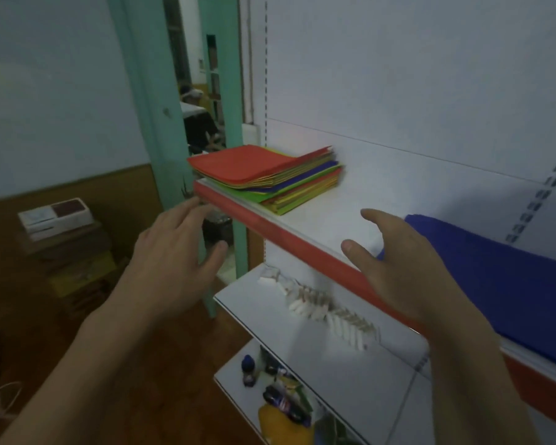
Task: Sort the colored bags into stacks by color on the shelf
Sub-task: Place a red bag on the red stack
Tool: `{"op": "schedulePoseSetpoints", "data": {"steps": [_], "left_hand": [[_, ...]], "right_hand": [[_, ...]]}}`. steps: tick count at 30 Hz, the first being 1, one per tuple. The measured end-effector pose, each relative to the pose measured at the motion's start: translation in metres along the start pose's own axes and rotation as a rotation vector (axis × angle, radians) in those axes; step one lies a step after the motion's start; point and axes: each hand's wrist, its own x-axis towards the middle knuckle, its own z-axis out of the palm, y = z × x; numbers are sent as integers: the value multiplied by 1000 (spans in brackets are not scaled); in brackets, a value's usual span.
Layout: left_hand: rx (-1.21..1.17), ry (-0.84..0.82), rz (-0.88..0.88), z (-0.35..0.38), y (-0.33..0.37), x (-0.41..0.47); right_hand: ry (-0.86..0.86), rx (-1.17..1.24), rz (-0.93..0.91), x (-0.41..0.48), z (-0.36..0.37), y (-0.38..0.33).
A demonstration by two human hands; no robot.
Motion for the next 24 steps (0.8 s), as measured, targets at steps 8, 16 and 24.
{"op": "schedulePoseSetpoints", "data": {"steps": [8,16,24], "left_hand": [[-32,-21,-21,30,-95,72],[-89,-21,54,48,-164,171],[-240,-98,311,81,-163,283]], "right_hand": [[-27,-51,-63,98,78,-45],[97,-56,55,197,112,-66],[216,-53,205,224,134,-78]]}}
